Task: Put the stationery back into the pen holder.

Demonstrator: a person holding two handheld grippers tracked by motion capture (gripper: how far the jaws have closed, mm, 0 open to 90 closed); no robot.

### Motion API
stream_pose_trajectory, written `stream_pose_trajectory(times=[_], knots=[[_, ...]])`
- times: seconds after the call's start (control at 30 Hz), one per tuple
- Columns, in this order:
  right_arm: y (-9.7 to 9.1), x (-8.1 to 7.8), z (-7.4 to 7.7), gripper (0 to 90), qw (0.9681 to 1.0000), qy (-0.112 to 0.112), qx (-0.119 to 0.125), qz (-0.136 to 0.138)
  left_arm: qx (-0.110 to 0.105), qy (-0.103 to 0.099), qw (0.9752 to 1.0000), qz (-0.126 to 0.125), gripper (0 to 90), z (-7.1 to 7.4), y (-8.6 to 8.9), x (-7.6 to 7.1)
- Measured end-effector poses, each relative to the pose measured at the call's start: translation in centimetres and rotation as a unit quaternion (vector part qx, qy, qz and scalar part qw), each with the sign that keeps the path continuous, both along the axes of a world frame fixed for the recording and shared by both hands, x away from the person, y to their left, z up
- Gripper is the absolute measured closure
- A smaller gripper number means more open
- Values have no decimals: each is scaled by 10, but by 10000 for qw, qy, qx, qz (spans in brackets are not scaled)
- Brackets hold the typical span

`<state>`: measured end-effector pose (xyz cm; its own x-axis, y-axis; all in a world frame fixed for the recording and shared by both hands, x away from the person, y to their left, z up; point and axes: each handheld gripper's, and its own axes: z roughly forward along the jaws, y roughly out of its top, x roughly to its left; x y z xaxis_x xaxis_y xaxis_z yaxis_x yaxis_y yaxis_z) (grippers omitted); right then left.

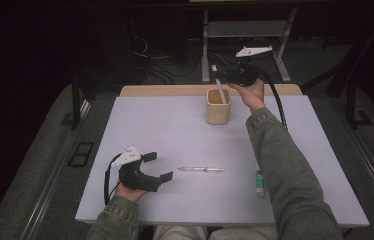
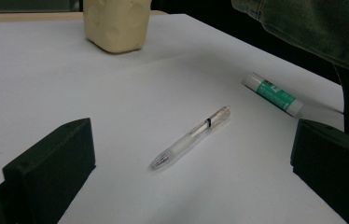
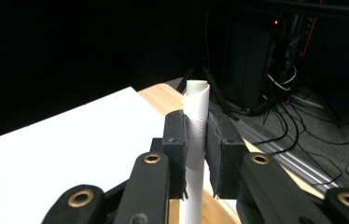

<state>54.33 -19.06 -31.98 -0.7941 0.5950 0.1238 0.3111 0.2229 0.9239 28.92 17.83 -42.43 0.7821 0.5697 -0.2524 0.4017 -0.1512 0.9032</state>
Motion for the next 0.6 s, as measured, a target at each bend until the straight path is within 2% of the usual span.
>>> stream_pose_trajectory(times=[0.1, 0.27, 0.6], knots=[[0, 0, -6, 776, 9999, 75, -80, 0, 26, -15, 10000, -11, 0, 0, 0, 0], [0, -1, -15, 776, 9997, 248, -79, -15, 23, 11, 10000, -15, 0, -1, -1, 0], [2, -6, -24, 775, 9987, 380, -326, 30, 40, 12, 10000, -17, 0, -1, -2, 0]])
